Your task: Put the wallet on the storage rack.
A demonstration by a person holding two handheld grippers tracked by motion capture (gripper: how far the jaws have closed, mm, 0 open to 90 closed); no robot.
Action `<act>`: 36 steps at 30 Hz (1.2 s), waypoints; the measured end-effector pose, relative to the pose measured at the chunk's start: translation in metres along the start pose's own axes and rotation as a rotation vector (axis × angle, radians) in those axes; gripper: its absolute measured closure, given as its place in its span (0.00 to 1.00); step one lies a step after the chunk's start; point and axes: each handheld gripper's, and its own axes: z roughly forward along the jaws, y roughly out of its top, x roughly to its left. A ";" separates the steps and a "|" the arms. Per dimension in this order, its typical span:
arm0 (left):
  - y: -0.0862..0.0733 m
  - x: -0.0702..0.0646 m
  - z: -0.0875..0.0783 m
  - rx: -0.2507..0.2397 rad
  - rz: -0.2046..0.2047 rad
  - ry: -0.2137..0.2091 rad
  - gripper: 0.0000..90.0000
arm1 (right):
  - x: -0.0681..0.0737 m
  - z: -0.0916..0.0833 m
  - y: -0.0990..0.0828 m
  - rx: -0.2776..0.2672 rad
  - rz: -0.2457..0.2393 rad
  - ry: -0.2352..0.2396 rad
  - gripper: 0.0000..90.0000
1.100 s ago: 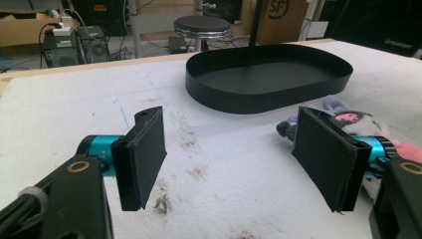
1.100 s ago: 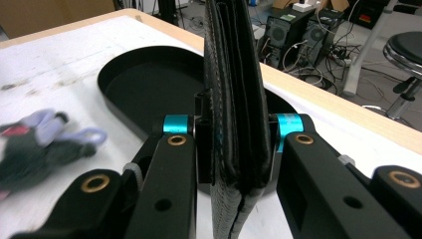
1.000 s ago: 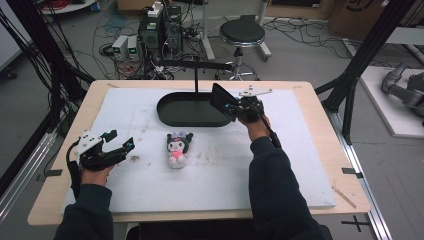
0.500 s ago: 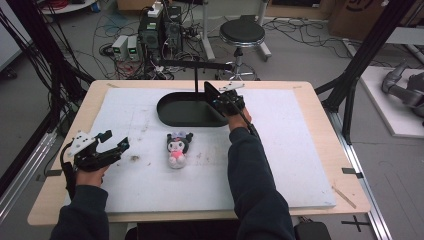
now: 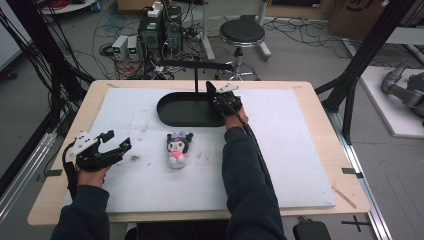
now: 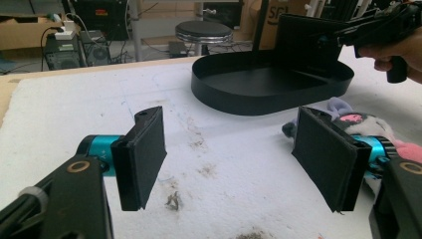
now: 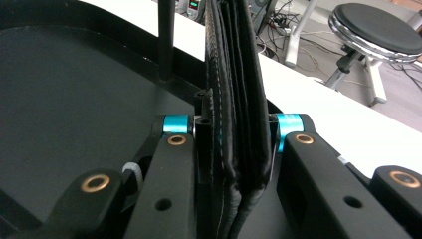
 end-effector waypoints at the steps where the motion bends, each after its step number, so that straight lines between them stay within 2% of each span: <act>1: 0.000 0.000 0.001 0.001 0.001 -0.002 0.32 | 0.002 0.000 0.000 -0.001 0.010 0.005 0.85; 2: 0.000 0.000 0.001 0.001 0.000 0.000 0.32 | 0.003 0.000 0.000 0.000 -0.004 0.010 0.83; 4: 0.000 -0.001 0.001 0.001 -0.001 0.000 0.32 | 0.006 0.000 0.001 0.001 0.000 0.042 0.76; 6: 0.000 -0.001 0.001 0.004 -0.001 -0.001 0.32 | 0.008 0.000 0.001 -0.012 0.037 0.113 0.66; 8: 0.000 -0.002 0.001 0.005 -0.002 -0.001 0.32 | 0.016 -0.003 0.004 -0.011 0.004 0.158 0.59; 13: 0.000 -0.002 0.000 0.007 -0.002 0.002 0.32 | 0.025 -0.007 0.008 -0.022 -0.039 0.189 0.58; 17: 0.000 -0.002 0.000 0.006 -0.004 0.006 0.32 | 0.026 -0.007 0.008 -0.045 -0.015 0.234 0.58; 19: 0.001 -0.002 0.000 0.005 -0.006 0.005 0.32 | 0.025 -0.006 0.008 -0.039 -0.016 0.206 0.59; 20: 0.001 -0.002 0.000 0.005 -0.006 0.005 0.32 | 0.024 -0.006 0.007 -0.035 -0.005 0.190 0.59; 22: 0.000 -0.001 0.000 0.004 -0.008 0.001 0.32 | 0.019 -0.008 0.007 -0.041 0.032 0.202 0.59; 25: 0.000 -0.002 0.001 0.007 -0.012 -0.002 0.32 | 0.009 -0.019 0.010 -0.063 0.055 0.211 0.58; 30: 0.000 -0.005 0.002 0.016 -0.021 -0.016 0.32 | -0.010 -0.047 0.012 -0.055 0.075 0.251 0.48; 33: 0.000 -0.007 0.003 0.017 -0.039 -0.023 0.29 | -0.022 -0.070 0.008 -0.092 0.084 0.265 0.45; 34: 0.000 -0.008 0.004 0.009 -0.041 -0.024 0.28 | -0.026 -0.077 0.003 -0.103 0.099 0.279 0.41; 35: 0.000 -0.009 0.005 0.003 -0.041 -0.020 0.27 | -0.031 -0.083 -0.003 -0.095 0.125 0.321 0.38; 36: 0.001 -0.010 0.005 -0.003 -0.046 -0.018 0.27 | -0.035 -0.088 -0.007 -0.044 0.141 0.353 0.33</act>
